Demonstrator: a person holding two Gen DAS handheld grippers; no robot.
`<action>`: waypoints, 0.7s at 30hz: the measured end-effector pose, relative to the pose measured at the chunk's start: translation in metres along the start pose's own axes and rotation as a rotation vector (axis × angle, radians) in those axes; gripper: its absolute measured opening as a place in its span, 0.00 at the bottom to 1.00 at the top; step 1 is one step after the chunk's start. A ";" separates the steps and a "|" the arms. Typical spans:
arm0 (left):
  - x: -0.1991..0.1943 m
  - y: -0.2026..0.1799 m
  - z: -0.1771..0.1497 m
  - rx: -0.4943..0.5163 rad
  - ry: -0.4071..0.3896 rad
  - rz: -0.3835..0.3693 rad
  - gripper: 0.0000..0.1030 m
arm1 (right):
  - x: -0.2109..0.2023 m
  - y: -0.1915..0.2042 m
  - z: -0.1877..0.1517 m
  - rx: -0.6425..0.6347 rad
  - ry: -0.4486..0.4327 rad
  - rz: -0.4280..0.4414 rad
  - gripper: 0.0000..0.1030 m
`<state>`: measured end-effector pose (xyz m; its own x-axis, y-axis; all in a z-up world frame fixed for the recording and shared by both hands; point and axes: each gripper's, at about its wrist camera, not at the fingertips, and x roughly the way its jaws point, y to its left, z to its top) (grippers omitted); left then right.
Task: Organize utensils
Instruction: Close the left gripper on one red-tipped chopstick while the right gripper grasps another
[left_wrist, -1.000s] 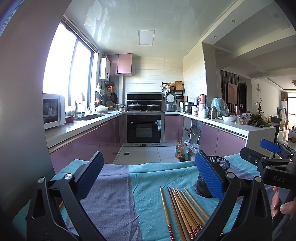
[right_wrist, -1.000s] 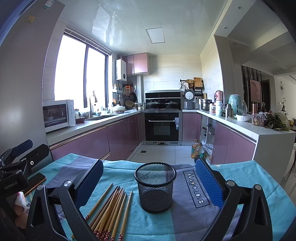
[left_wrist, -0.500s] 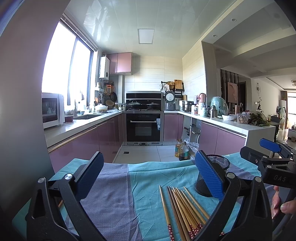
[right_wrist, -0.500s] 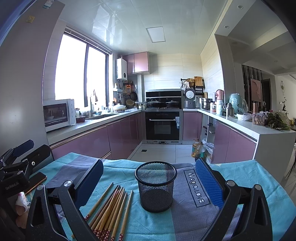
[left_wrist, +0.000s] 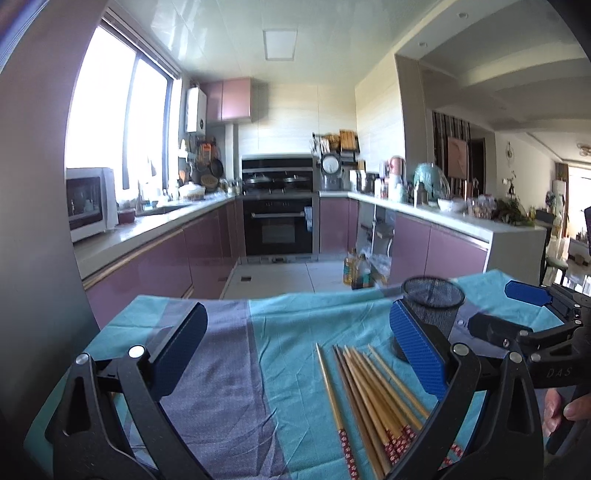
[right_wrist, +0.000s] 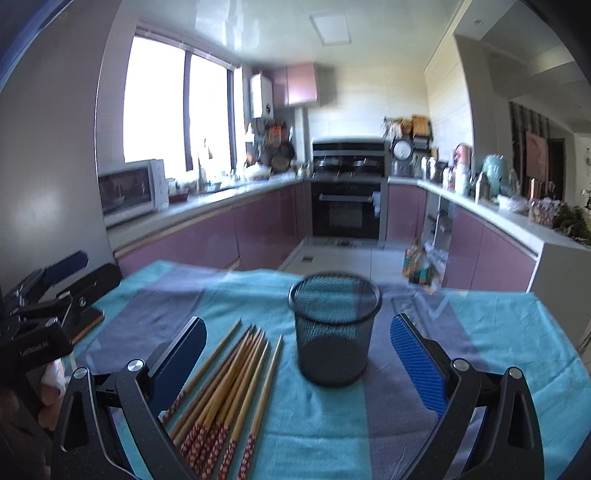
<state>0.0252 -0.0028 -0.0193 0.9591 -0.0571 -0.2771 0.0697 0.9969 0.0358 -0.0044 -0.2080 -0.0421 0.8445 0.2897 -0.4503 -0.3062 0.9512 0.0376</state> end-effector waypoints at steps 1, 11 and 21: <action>0.007 0.001 -0.003 0.002 0.035 -0.011 0.94 | 0.005 0.001 -0.002 -0.008 0.026 0.004 0.94; 0.074 0.000 -0.043 0.056 0.362 -0.104 0.71 | 0.072 0.008 -0.032 0.003 0.338 0.096 0.53; 0.122 -0.010 -0.066 0.073 0.519 -0.174 0.43 | 0.103 0.016 -0.036 -0.014 0.438 0.101 0.31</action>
<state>0.1236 -0.0164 -0.1164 0.6718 -0.1685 -0.7213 0.2515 0.9678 0.0082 0.0620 -0.1669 -0.1202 0.5451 0.3061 -0.7805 -0.3861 0.9180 0.0904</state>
